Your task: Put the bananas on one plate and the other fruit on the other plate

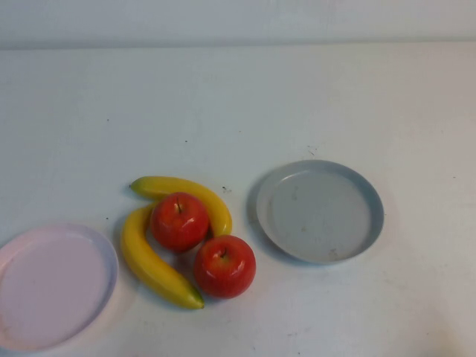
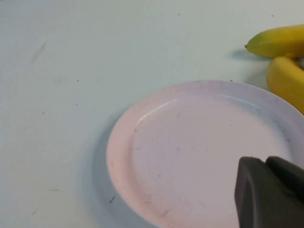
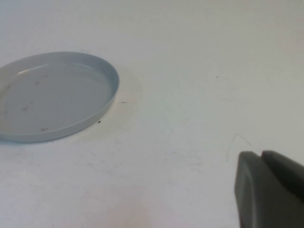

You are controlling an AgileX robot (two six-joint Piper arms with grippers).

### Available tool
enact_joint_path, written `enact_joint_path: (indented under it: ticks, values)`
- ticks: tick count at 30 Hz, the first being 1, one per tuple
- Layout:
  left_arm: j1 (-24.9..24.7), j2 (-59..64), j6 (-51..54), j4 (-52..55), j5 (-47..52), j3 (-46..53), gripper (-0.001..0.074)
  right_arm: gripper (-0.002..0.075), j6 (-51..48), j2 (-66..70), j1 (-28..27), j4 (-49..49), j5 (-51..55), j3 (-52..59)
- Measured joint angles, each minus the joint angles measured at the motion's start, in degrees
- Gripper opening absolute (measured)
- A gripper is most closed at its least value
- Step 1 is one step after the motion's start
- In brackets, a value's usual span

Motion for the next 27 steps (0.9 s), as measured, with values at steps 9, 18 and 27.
enact_joint_path:
  ticks: [9,18,27]
  values:
    - [0.0,0.0,0.0,0.0,0.0,0.0,0.0001,-0.0017,0.0,0.0,0.0,0.0,0.0,0.0]
    - [0.0,0.0,0.0,-2.6,-0.6,0.0,0.0001,-0.0017,0.0,0.0,0.0,0.0,0.0,0.0]
    - [0.0,0.0,-4.4,-26.4,-10.4,0.0,0.0001,-0.0017,0.0,0.0,0.0,0.0,0.0,0.0]
